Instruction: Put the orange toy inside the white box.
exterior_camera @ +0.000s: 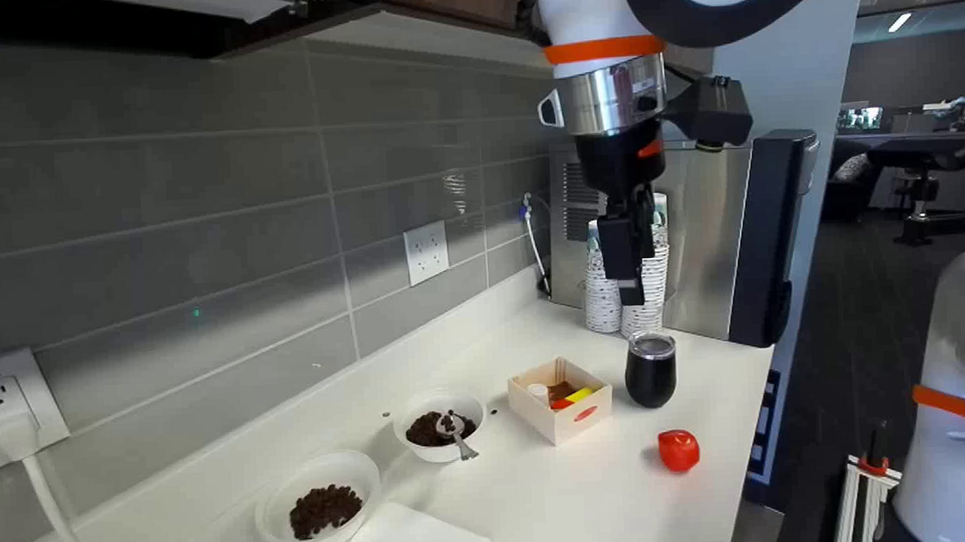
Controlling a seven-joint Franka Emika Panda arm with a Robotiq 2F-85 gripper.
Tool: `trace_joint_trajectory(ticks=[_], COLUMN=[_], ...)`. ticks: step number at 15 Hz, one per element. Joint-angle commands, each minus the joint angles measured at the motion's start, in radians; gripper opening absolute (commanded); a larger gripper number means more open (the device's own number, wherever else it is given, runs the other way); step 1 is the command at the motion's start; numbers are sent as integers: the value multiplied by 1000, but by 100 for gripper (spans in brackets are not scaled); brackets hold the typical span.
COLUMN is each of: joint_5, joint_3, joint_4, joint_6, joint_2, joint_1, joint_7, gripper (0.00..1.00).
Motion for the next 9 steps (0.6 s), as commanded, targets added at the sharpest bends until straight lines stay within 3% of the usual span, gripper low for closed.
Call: trace_joint_trajectory(ticks=[1, 4, 9], joint_5=[-13, -13, 3], joint_3=[-20, -20, -79], joint_4=[2, 2, -119], joint_6=[-3, -3, 134], joint_2=[5, 5, 18], joint_1=[26, 26, -12], joint_7=[15, 15, 63], gripper=[100, 100, 100])
